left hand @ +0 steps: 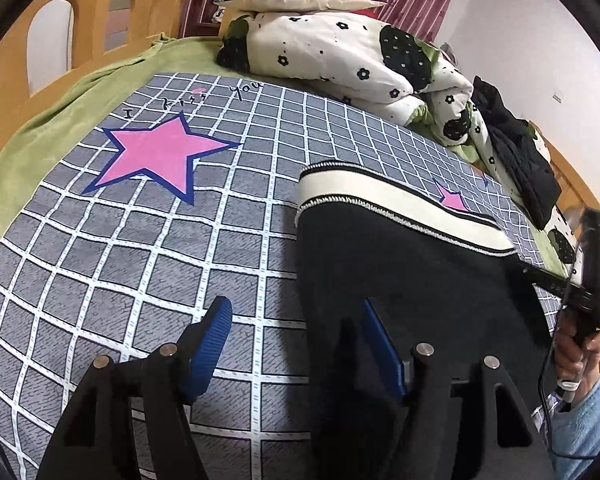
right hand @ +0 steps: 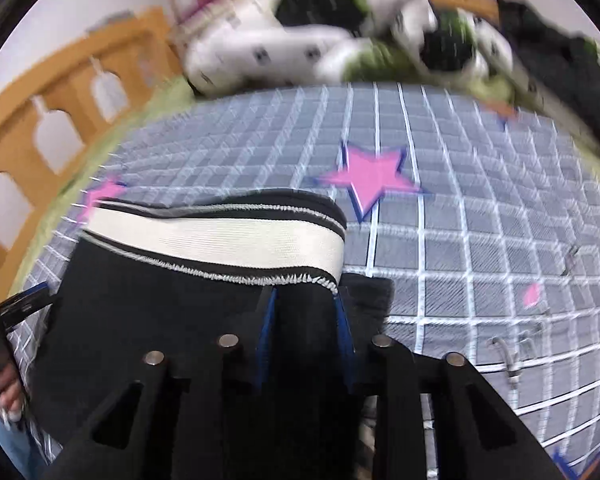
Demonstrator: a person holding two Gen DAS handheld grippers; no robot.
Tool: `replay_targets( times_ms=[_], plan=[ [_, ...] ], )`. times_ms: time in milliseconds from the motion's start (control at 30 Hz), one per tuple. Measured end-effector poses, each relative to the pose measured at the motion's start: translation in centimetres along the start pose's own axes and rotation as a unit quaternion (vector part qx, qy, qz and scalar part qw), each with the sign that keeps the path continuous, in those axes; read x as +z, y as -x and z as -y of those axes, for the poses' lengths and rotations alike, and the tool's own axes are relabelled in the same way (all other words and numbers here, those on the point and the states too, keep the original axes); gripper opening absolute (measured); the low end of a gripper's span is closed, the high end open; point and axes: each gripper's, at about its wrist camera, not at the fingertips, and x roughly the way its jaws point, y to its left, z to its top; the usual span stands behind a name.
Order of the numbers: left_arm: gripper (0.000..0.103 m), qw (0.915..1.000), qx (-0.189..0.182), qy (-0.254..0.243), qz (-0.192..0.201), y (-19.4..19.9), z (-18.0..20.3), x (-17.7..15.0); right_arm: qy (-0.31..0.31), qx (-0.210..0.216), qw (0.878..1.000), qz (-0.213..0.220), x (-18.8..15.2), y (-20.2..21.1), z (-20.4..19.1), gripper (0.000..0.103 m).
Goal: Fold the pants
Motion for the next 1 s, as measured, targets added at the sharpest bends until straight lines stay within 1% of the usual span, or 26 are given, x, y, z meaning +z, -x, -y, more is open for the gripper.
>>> replay_targets(
  times_ms=[33,67,100,133,167,200,233,267,300,367,400,433,467,500,567,600,633,667,700,733,767,800,833,867,900,1000],
  plan=[
    [0.065,1.0,-0.002,0.001,0.003,0.3,-0.1,0.0,0.017,-0.002,1.0,0.011,0.1,0.3,-0.2,0.015],
    [0.065,1.0,-0.006,0.001,0.005,0.5,-0.1,-0.2,0.027,0.005,0.999,0.028,0.2,1.4,-0.3,0.013],
    [0.065,0.9998,-0.018,0.002,0.009,0.9,-0.1,0.0,0.022,0.034,0.997,0.063,0.2,3.7,0.2,0.013],
    [0.065,0.9996,-0.024,0.003,0.012,1.1,0.0,-0.1,0.007,0.052,0.995,0.084,0.1,5.1,0.9,0.013],
    [0.065,0.9994,-0.029,0.003,0.016,1.2,0.2,0.0,-0.004,0.048,0.995,0.091,-0.2,5.9,1.4,0.013],
    [0.065,0.9993,-0.031,0.001,0.018,1.1,0.5,0.2,0.003,0.019,0.996,0.082,-0.6,5.5,1.5,0.013],
    [0.065,0.9994,-0.031,-0.001,0.018,1.1,0.8,0.3,0.011,0.0,0.998,0.07,-1.0,4.5,1.4,0.014],
    [0.065,0.9994,-0.028,-0.007,0.018,1.1,1.2,0.5,0.017,-0.021,0.999,0.042,-1.7,2.4,1.7,0.017],
    [0.065,0.9993,-0.024,-0.019,0.021,1.2,1.8,0.7,0.016,-0.03,0.999,0.028,-2.2,1.1,1.9,0.017],
    [0.065,0.9984,-0.022,-0.04,0.031,1.6,3.2,1.3,0.014,-0.023,0.999,0.045,-2.5,1.7,2.4,0.021],
    [0.065,0.9977,-0.024,-0.053,0.034,1.7,3.9,1.8,0.013,-0.024,0.999,0.038,-2.0,2.7,2.5,0.021],
    [0.065,0.997,-0.027,-0.062,0.037,1.7,4.5,2.2,0.009,-0.031,0.999,0.041,-1.6,3.7,2.5,0.021],
    [0.065,0.9955,-0.031,-0.077,0.045,1.7,5.8,3.1,0.003,-0.041,0.997,0.061,-1.2,5.1,2.4,0.022],
    [0.065,0.9943,-0.033,-0.089,0.049,1.4,6.9,3.8,0.002,-0.036,0.995,0.089,-0.9,6.8,2.0,0.022],
    [0.065,0.9921,-0.036,-0.108,0.053,0.6,8.8,4.8,0.019,-0.01,0.995,0.099,-0.2,7.7,0.3,0.023],
    [0.065,0.9912,-0.034,-0.116,0.054,-0.5,9.8,5.3,0.026,-0.002,0.995,0.101,0.0,7.7,-0.3,0.023],
    [0.065,0.9915,-0.027,-0.117,0.05,-1.2,10.3,5.5,0.033,0.006,0.994,0.105,0.4,7.0,-1.3,0.023],
    [0.065,0.9922,-0.016,-0.118,0.037,-2.7,10.6,5.6,0.036,0.014,0.993,0.107,0.6,6.1,-1.8,0.028],
    [0.065,0.9935,-0.005,-0.113,0.014,-4.8,10.5,5.6,0.037,0.018,0.994,0.104,0.6,4.8,-2.1,0.031],
    [0.063,0.9942,0.01,-0.107,-0.001,-6.3,10.3,5.4,0.037,0.015,0.996,0.084,0.8,2.6,-2.1,0.032],
    [0.062,0.9943,0.016,-0.105,-0.007,-7.0,10.0,5.2,0.035,0.003,0.998,0.045,0.9,0.0,-1.8,0.031],
    [0.062,0.9941,0.024,-0.105,-0.011,-7.8,9.7,5.0,0.038,-0.011,0.999,0.027,0.6,-1.8,-1.6,0.031],
    [0.062,0.9936,0.027,-0.109,-0.008,-7.8,9.8,4.9,0.051,-0.017,0.998,0.046,0.6,-2.1,-1.5,0.031],
    [0.062,0.993,0.028,-0.115,-0.001,-7.8,9.9,4.7,0.052,-0.01,0.998,0.045,0.9,-1.8,-1.3,0.024],
    [0.062,0.9928,0.03,-0.116,0.002,-7.8,9.9,4.6,0.047,-0.013,0.998,0.045,1.0,-1.6,-1.2,0.02],
    [0.064,0.9911,0.043,-0.126,0.005,-8.1,10.2,4.0,0.044,-0.018,0.998,0.046,1.0,-1.9,-1.1,0.02]
  ],
)
